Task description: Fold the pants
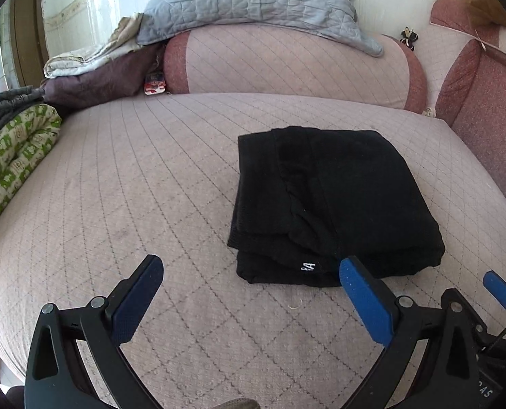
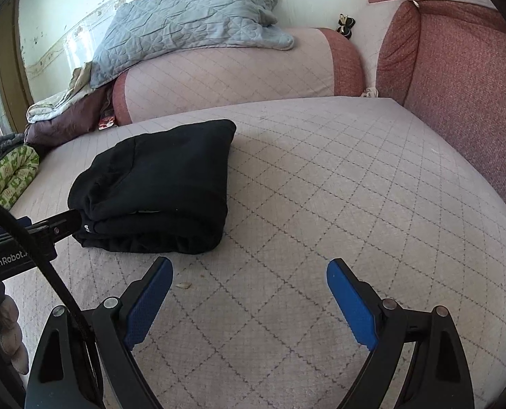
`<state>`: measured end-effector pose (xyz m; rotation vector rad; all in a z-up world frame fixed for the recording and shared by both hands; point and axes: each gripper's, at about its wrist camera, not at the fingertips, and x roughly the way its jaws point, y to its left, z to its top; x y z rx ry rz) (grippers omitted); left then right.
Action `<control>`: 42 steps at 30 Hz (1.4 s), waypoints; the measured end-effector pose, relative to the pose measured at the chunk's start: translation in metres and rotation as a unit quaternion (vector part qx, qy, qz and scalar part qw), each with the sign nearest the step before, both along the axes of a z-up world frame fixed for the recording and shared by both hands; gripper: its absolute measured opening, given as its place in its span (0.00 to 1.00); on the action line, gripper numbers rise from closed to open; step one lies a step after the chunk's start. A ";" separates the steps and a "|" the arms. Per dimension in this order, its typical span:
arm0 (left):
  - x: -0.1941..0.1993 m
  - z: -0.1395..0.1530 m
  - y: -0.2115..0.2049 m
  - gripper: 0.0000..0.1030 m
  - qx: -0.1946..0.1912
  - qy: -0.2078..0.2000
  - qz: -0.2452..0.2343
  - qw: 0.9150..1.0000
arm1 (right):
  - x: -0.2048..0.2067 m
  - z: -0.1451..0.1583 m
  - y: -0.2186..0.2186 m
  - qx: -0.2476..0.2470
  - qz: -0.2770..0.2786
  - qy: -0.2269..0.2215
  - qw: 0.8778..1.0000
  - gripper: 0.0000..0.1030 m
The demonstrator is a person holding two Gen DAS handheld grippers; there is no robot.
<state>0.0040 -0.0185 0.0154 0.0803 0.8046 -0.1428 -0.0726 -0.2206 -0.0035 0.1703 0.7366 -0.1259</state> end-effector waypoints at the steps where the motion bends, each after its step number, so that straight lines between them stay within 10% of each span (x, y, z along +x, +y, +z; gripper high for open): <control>1: 0.000 0.000 0.000 1.00 -0.001 0.001 0.000 1.000 | 0.000 0.000 0.001 -0.002 0.001 0.000 1.000 0.92; 42: -0.024 -0.004 -0.001 1.00 0.001 0.007 -0.001 1.000 | 0.009 -0.007 0.020 -0.029 0.017 0.052 0.998 0.92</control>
